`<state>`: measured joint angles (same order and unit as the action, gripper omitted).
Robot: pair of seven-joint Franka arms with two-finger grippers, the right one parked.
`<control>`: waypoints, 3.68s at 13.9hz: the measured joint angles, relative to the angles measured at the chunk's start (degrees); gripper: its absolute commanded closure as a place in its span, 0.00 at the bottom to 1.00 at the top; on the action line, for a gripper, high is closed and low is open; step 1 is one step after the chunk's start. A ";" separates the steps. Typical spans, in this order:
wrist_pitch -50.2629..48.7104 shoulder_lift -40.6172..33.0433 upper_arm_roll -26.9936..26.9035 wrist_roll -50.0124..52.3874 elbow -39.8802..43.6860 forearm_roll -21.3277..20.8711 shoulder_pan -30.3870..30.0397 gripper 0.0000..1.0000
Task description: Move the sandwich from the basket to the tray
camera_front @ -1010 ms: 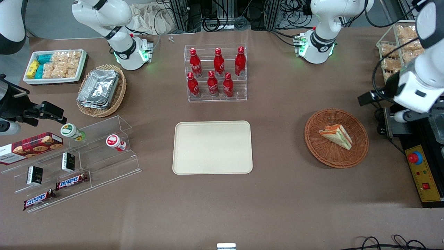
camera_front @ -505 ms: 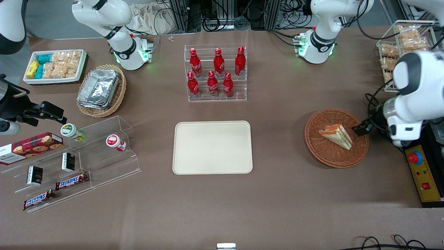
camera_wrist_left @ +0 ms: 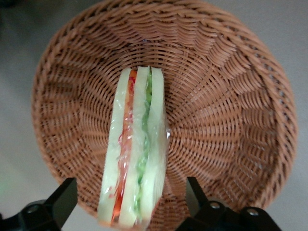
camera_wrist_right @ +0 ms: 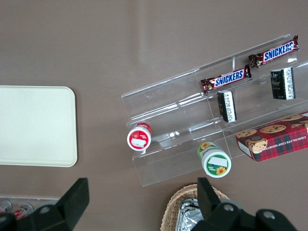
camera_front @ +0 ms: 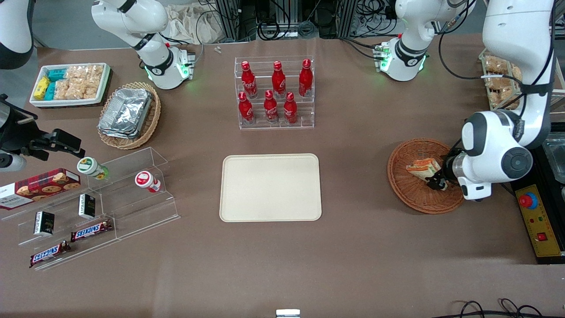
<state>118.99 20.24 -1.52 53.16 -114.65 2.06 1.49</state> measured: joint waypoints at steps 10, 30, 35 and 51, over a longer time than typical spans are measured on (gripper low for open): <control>-0.43 1.03 0.02 -0.01 0.58 0.10 0.00 1.00; 1.11 14.79 32.41 -3.43 25.17 -7.91 10.34 1.00; 6.14 24.03 32.27 -0.73 25.90 -16.67 13.43 1.00; 1.90 21.61 32.11 0.87 29.95 -23.25 12.23 0.00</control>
<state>120.89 41.85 30.60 54.04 -84.70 -21.18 13.71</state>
